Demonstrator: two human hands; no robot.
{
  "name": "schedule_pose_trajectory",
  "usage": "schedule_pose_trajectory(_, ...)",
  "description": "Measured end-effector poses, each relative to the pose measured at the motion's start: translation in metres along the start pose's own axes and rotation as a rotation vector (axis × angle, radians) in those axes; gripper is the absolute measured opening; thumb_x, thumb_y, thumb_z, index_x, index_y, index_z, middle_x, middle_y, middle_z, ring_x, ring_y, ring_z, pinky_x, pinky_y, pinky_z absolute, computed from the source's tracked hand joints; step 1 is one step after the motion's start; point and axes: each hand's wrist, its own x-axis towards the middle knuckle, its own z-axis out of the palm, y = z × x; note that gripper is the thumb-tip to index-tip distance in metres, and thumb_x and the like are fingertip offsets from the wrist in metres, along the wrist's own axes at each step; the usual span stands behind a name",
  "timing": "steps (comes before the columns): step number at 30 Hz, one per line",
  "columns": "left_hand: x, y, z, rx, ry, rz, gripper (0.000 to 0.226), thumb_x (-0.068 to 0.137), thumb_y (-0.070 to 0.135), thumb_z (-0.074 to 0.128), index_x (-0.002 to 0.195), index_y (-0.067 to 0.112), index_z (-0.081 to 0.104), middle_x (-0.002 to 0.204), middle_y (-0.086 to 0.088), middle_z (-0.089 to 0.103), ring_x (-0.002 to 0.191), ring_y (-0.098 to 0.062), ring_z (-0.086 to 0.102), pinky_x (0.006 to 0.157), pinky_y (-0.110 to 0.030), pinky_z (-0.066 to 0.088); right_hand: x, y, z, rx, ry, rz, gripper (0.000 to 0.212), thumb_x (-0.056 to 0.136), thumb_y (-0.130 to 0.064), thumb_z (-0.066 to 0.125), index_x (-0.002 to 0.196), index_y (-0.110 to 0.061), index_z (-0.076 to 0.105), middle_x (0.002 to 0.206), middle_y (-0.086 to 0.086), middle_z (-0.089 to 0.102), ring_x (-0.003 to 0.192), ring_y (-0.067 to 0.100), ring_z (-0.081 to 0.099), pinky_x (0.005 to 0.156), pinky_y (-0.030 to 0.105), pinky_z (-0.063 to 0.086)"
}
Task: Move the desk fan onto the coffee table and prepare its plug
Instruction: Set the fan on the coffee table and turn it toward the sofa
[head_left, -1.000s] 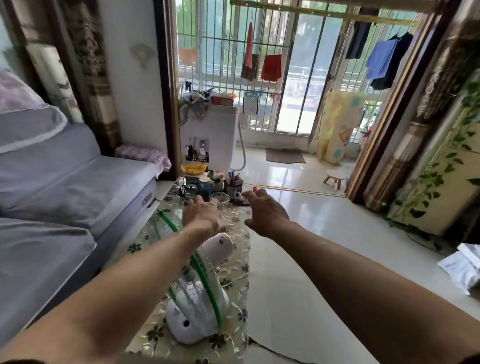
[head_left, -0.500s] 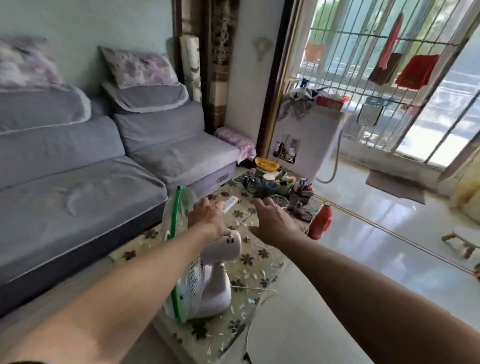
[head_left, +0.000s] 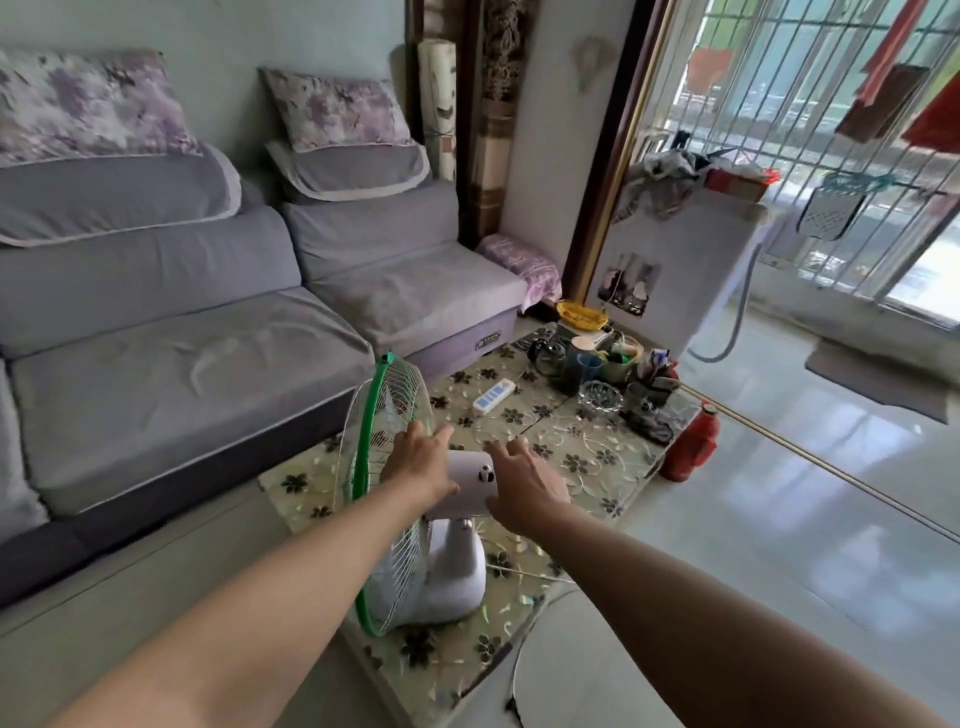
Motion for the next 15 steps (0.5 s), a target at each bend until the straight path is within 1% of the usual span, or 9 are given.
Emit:
schedule_pose_trajectory(2,0.011,-0.002,0.009,0.001,-0.026,0.014,0.082,0.081,0.026,0.079,0.151,0.023,0.036,0.142,-0.011,0.040,0.126,-0.028,0.046,0.101,-0.040,0.047,0.006,0.001,0.015,0.011,-0.041,0.028,0.066,0.081,-0.026,0.072,0.139,-0.023,0.042,0.133,0.008,0.051,0.113,0.030,0.058,0.089,0.043,0.055)
schedule_pose_trajectory(5,0.024,-0.002,0.024,0.030,-0.064,0.050,0.077,0.083,0.021,0.077,0.150,0.021,0.038,0.146,-0.011,0.042,0.130,-0.030,0.047,0.106,-0.044,0.045,0.012,0.001,0.040,0.039,-0.109,0.061,0.062,0.083,-0.026,0.068,0.138,-0.017,0.042,0.136,0.011,0.049,0.117,0.033,0.057,0.092,0.045,0.054)
schedule_pose_trajectory(8,0.037,-0.002,0.043,0.063,-0.071,0.074,0.069,0.089,0.010,0.068,0.150,0.018,0.037,0.149,-0.011,0.041,0.133,-0.033,0.045,0.106,-0.044,0.044,0.018,0.003,0.063,0.031,-0.181,0.070,0.063,0.086,-0.025,0.063,0.144,-0.017,0.038,0.138,0.008,0.049,0.117,0.032,0.058,0.089,0.042,0.055)
schedule_pose_trajectory(10,0.046,0.000,0.057,0.083,-0.073,0.090,0.065,0.092,0.006,0.060,0.151,0.014,0.034,0.152,-0.012,0.038,0.137,-0.033,0.041,0.110,-0.044,0.042,0.024,0.005,0.080,0.048,-0.228,0.077,0.055,0.087,-0.022,0.062,0.138,-0.018,0.043,0.135,0.007,0.052,0.115,0.029,0.059,0.090,0.041,0.055)
schedule_pose_trajectory(12,0.055,0.001,0.071,0.120,-0.074,0.105,0.067,0.093,0.003,0.057,0.153,0.012,0.030,0.156,-0.015,0.031,0.144,-0.033,0.031,0.117,-0.044,0.034,0.030,0.008,0.096,0.068,-0.278,0.104,0.048,0.087,-0.021,0.061,0.134,-0.019,0.049,0.133,0.006,0.054,0.116,0.028,0.060,0.092,0.040,0.054)
schedule_pose_trajectory(14,0.065,0.001,0.082,0.151,-0.061,0.096,0.073,0.093,0.000,0.055,0.157,0.014,0.022,0.164,-0.015,0.017,0.152,-0.033,0.016,0.125,-0.045,0.019,0.035,0.009,0.114,0.105,-0.316,0.156,0.044,0.088,-0.022,0.060,0.131,-0.017,0.054,0.132,0.008,0.056,0.117,0.028,0.060,0.092,0.038,0.053)
schedule_pose_trajectory(15,0.069,0.000,0.087,0.156,-0.048,0.085,0.075,0.094,-0.001,0.053,0.158,0.015,0.019,0.166,-0.014,0.013,0.154,-0.033,0.011,0.126,-0.045,0.014,0.037,0.009,0.123,0.139,-0.332,0.192,0.042,0.088,-0.022,0.060,0.129,-0.015,0.056,0.130,0.009,0.058,0.116,0.029,0.061,0.091,0.037,0.053)
